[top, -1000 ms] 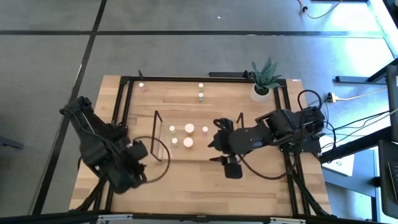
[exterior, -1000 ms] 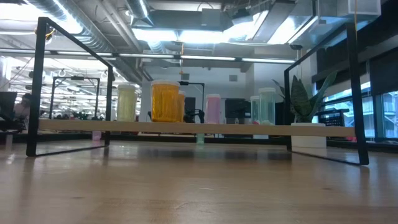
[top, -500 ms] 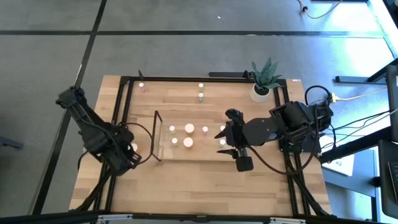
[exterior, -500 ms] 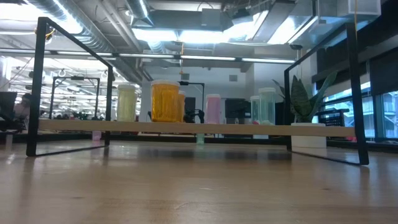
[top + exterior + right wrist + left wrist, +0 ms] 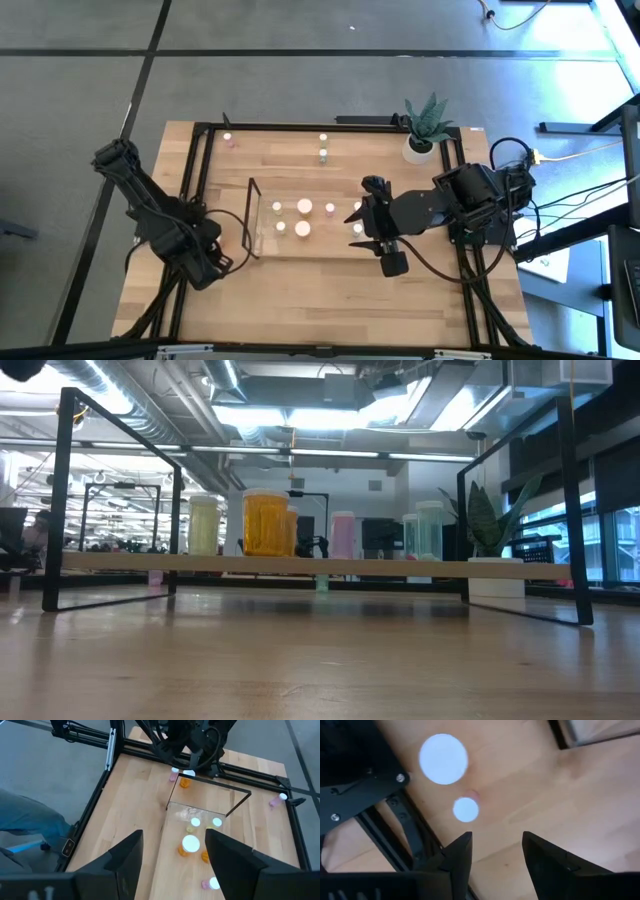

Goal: Pick and place medicine bottles onto shelf by color
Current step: Put the bottom left pink pill bottle aligned with the pink pill bottle on the shelf

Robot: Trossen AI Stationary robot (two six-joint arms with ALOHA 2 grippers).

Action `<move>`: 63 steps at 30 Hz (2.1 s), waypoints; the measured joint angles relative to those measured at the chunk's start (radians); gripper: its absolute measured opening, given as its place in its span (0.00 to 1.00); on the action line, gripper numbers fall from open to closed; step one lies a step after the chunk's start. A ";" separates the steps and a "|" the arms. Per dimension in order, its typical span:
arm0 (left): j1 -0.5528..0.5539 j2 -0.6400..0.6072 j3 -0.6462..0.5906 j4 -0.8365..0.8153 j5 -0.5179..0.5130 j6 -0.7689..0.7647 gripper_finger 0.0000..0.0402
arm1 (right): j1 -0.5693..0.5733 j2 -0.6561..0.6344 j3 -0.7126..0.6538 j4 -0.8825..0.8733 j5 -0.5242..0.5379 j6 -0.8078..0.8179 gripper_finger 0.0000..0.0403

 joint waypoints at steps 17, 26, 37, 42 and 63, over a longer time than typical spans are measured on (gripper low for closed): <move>-0.004 0.000 -0.141 0.075 0.027 -0.045 0.41 | 0.000 0.001 0.000 0.000 -0.051 -0.003 0.54; -0.004 0.000 -0.201 0.142 0.052 -0.063 0.41 | 0.001 0.001 0.000 -0.002 -0.164 -0.030 0.54; -0.004 0.000 -0.271 0.217 0.048 -0.059 0.41 | 0.001 0.002 0.000 -0.002 -0.166 -0.031 0.54; -0.004 0.000 -0.290 0.223 0.044 -0.050 0.41 | 0.000 0.002 0.000 -0.002 -0.165 -0.032 0.54; -0.012 0.000 -0.285 0.236 0.050 -0.025 0.24 | 0.000 0.002 0.000 -0.003 -0.165 -0.032 0.54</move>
